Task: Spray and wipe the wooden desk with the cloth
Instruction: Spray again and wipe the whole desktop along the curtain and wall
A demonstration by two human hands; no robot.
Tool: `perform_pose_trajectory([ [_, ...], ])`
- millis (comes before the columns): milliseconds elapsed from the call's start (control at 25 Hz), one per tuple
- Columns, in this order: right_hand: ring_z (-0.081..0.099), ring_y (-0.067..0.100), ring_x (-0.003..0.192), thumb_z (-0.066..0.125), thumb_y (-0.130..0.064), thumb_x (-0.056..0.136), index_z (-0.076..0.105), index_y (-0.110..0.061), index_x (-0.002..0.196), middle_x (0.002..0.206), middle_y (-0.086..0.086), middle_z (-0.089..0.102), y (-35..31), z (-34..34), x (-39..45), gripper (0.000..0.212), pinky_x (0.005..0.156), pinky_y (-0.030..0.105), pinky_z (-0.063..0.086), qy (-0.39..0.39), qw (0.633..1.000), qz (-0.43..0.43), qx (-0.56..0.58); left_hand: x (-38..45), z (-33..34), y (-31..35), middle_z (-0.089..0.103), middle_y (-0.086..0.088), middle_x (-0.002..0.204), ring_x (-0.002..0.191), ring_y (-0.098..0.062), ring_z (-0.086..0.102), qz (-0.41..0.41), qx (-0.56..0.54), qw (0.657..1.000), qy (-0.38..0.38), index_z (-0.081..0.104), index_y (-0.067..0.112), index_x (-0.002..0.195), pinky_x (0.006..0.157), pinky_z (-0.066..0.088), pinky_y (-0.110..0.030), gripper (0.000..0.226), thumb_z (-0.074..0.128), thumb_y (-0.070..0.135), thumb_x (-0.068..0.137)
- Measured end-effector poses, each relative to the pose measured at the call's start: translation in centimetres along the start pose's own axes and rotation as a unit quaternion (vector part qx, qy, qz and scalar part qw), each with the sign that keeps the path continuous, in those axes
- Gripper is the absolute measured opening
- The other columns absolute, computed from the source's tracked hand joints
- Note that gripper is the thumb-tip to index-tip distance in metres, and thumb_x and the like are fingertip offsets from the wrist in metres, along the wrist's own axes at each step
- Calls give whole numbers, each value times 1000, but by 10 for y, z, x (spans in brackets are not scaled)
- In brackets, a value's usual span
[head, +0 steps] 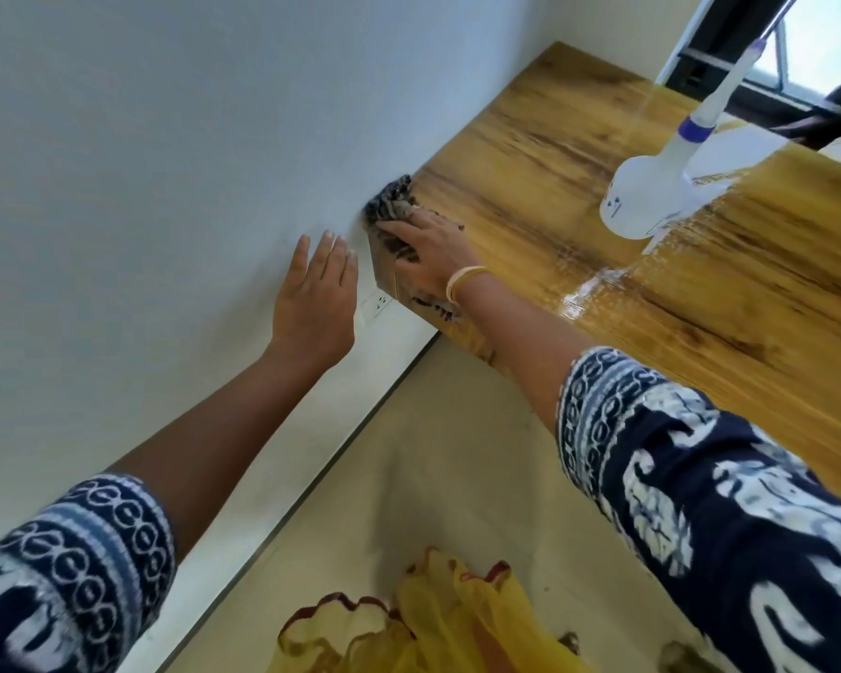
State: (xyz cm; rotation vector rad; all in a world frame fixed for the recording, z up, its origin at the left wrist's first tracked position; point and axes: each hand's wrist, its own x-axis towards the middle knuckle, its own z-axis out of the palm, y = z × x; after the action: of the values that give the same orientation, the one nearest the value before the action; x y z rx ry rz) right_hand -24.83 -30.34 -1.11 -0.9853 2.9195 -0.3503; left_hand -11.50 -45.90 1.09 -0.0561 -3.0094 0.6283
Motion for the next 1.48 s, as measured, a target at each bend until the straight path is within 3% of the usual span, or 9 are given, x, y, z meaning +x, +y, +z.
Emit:
perform_pose_trajectory([
  [120, 15, 27, 150, 35, -57, 96, 30, -35, 151, 161, 6, 22, -9, -5, 23, 59, 121, 42, 17, -50, 992, 119, -4, -3, -2, 4, 26, -20, 158, 150, -34, 13, -6, -12, 1000, -2, 28, 2, 150, 119, -6, -51, 66, 46, 20, 89],
  [240, 13, 27, 150, 31, -57, 98, 26, -47, 149, 162, 3, 21, -6, -3, 7, 52, 120, 43, 16, -52, 994, 92, -24, -3, -5, 11, 26, -20, 158, 150, -34, 14, -11, -54, 998, -1, 29, 2, 150, 119, -5, -52, 69, 52, 20, 87],
  [320, 23, 26, 148, 36, -53, 97, 36, -49, 144, 156, 2, 35, 8, 0, -30, 47, 118, 41, 24, -6, 996, 88, -10, -4, -8, 22, 24, -19, 159, 150, -33, 12, -24, -103, 994, -18, 26, 5, 151, 119, -6, -51, 72, 55, 24, 88],
  [440, 45, 27, 136, 44, -45, 90, 60, -39, 130, 131, 3, 63, 25, 5, -100, 44, 107, 39, 39, 137, 972, 188, 29, -8, -20, 56, 27, -18, 158, 149, -31, 16, -45, -209, 977, -24, 30, 7, 149, 120, -1, -51, 69, 57, 26, 89],
  [600, 54, 34, 126, 48, -41, 90, 65, -28, 127, 120, 12, 67, 39, 8, -174, 42, 103, 45, 42, 182, 951, 250, -25, -16, -46, 113, 31, -18, 155, 148, -31, 21, -5, -295, 955, 13, 37, 6, 145, 121, 9, -48, 60, 55, 27, 92],
  [800, 57, 35, 123, 47, -38, 95, 66, -22, 124, 121, 16, 67, 85, 2, -292, 39, 101, 46, 44, 219, 928, 295, -58, -52, -80, 209, 28, -19, 157, 149, -31, 20, 62, -300, 951, 40, 29, 3, 149, 123, 12, -44, 63, 49, 29, 95],
  [1120, 65, 34, 109, 56, -29, 89, 73, -18, 111, 105, 14, 72, 191, -17, -525, 30, 93, 48, 49, 310, 889, 315, -121, -149, -152, 422, 25, -21, 158, 148, -34, 20, 179, -247, 950, 65, 25, 1, 151, 119, 0, -48, 72, 50, 25, 88],
  [1480, 61, 32, 118, 57, -28, 86, 72, -19, 113, 115, 14, 70, 270, -41, -723, 32, 101, 45, 43, 323, 853, 393, -121, -229, -231, 609, 18, -16, 162, 150, -29, 18, 317, -216, 918, 97, 22, 6, 153, 119, 6, -54, 74, 43, 21, 84],
])
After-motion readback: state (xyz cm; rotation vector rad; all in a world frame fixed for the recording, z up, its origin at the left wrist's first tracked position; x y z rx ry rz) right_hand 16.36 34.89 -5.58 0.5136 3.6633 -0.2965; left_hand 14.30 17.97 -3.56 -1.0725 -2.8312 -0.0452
